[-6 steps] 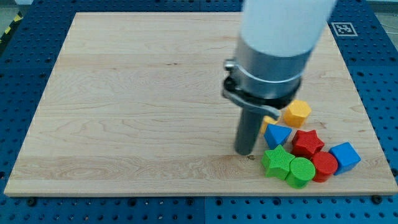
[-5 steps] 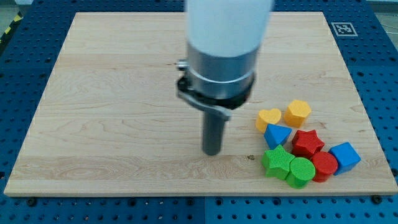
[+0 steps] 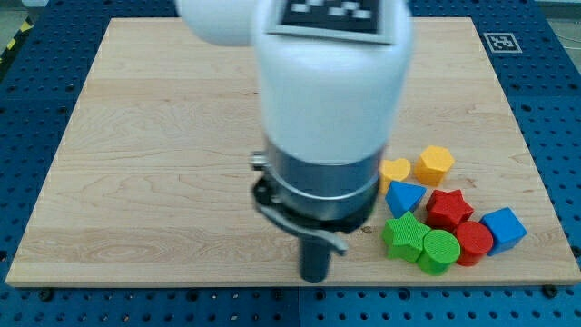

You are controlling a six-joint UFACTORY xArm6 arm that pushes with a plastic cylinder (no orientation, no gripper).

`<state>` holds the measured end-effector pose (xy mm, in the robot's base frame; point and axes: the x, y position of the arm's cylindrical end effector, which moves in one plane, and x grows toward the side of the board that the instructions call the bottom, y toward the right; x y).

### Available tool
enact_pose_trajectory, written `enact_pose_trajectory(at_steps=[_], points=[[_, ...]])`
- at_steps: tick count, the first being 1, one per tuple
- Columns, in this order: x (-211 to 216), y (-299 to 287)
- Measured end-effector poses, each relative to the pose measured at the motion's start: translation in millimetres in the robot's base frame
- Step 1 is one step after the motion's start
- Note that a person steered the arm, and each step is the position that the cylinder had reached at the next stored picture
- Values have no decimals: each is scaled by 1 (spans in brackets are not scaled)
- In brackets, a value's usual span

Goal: Slightly touch the green blocks

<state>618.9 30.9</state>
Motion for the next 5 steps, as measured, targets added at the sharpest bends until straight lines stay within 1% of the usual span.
enact_pose_trajectory(at_steps=[2, 4, 5], points=[[0, 31], [-1, 48], [-1, 79]])
